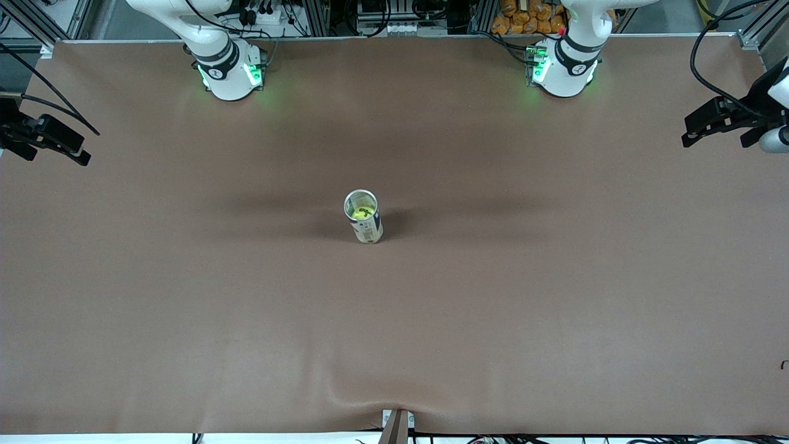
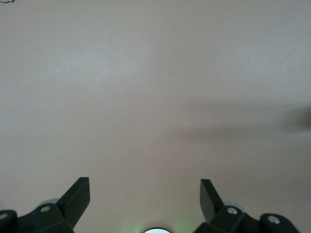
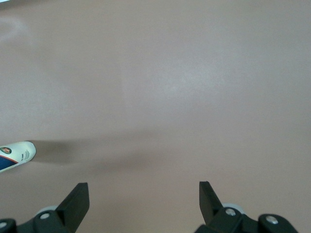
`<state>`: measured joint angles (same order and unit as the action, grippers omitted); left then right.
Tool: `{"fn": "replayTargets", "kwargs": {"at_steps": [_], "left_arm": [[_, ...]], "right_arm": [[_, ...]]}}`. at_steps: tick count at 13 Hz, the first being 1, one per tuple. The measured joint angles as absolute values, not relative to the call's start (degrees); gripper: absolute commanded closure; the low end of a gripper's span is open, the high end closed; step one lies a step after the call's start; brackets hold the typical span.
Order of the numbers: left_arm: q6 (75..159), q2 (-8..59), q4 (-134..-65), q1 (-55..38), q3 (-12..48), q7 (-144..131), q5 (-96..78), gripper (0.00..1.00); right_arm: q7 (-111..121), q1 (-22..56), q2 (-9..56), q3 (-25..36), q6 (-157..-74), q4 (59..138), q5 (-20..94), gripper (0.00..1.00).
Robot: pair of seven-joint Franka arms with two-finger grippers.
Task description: Insert tennis ball vertically with right arm
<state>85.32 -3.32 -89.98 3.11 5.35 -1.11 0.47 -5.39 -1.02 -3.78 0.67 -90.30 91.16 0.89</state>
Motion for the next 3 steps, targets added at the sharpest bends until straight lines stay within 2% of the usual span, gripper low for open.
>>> {"fn": "replayTargets", "kwargs": {"at_steps": [3], "left_arm": [[85.32, -3.18, -89.18, 3.08, 5.4, -1.11, 0.56, 0.0]], "right_arm": [[-5.39, -1.02, -3.78, 0.68, -90.28, 91.16, 0.89, 0.0]]}}
